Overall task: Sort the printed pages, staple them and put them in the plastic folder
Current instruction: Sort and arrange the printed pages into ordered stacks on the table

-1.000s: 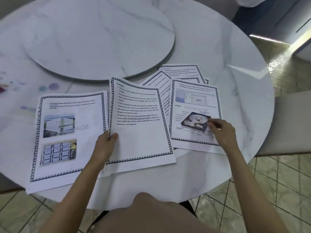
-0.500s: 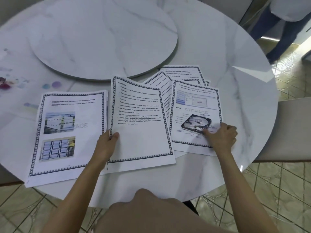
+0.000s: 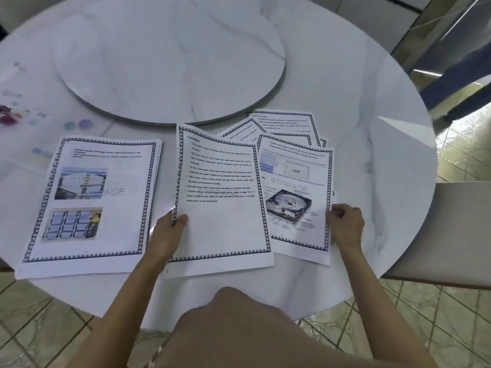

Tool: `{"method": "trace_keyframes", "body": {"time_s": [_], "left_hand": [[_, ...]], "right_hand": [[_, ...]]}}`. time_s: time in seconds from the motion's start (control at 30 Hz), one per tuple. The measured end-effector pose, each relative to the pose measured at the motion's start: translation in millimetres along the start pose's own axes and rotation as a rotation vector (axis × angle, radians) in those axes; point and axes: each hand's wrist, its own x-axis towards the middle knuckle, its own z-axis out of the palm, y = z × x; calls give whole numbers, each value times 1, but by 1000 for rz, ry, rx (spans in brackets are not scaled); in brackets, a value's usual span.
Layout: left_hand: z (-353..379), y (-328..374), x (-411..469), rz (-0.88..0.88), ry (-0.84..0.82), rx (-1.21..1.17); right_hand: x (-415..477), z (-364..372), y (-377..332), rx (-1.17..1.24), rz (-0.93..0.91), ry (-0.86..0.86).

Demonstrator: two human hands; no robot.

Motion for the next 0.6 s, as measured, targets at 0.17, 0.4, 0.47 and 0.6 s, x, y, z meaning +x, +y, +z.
{"method": "trace_keyframes", "body": {"time_s": [0.17,0.4,0.47,0.6], "left_hand": [[3,-4,0,-12,39,8],[5,-10,-5,20,152,69],[6,-8,-5,34,186,85],[7,-2,-6,59,210,171]], "right_hand": [[28,-20,1,57,-82,37],[92,-62,28,-46,-93,115],[105,-68,35,-74,-109,112],[120,-73,43,-101,-116,111]]}}
